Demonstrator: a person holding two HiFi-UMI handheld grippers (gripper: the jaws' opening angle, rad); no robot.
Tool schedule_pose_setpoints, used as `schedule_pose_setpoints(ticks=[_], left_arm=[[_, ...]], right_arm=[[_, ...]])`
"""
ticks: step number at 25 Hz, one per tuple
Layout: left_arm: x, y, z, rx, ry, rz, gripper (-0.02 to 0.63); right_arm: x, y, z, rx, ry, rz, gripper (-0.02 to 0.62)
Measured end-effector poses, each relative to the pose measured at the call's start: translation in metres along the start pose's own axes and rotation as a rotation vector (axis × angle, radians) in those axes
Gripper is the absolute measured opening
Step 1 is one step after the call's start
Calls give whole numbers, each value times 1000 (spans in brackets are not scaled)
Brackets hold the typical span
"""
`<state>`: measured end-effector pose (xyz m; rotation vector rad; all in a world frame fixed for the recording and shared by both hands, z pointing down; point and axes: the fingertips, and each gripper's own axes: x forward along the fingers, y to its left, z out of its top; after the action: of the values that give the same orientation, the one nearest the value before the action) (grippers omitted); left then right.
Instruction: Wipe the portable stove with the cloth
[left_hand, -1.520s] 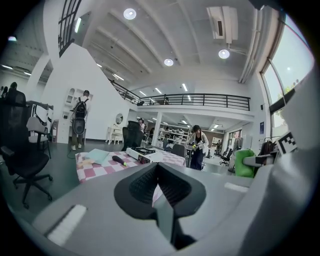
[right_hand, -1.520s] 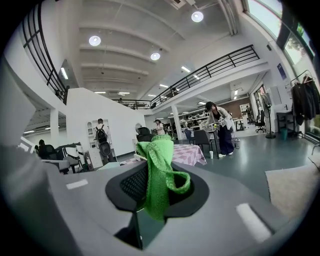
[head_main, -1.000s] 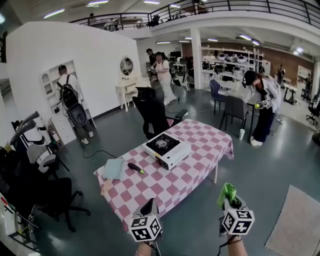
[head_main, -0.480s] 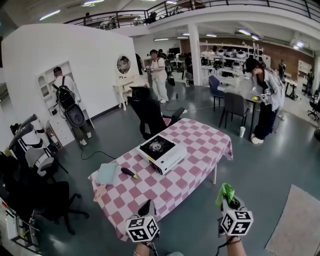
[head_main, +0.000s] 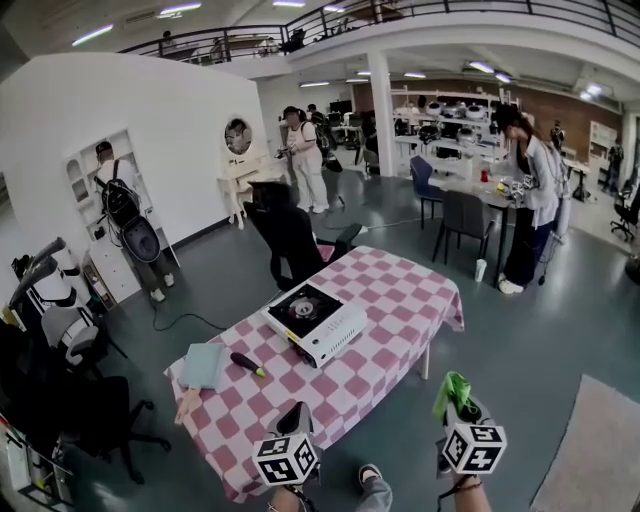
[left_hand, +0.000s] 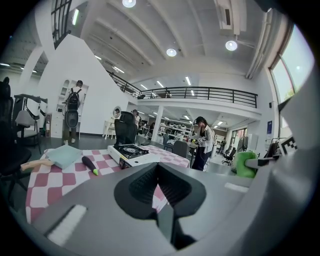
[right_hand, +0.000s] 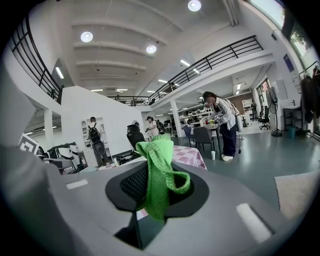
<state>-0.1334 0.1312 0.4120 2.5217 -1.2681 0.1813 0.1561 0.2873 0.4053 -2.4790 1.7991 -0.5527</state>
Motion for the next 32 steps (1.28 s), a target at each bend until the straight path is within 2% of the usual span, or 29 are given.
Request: schedule_pose_setpoints(ticks=[7, 15, 24, 32], left_arm=[[75, 2, 28, -16, -30, -16, 0], [157, 22, 61, -26, -34, 3, 0], [218, 86, 76, -101, -45, 107, 0], [244, 121, 74, -152, -28, 160, 0]], right_arm=[[65, -17, 35, -13, -27, -16, 83], [159, -17, 78, -34, -31, 10, 83], [271, 25, 103, -107, 3, 121, 83], [330, 49, 105, -152, 51, 170, 83]])
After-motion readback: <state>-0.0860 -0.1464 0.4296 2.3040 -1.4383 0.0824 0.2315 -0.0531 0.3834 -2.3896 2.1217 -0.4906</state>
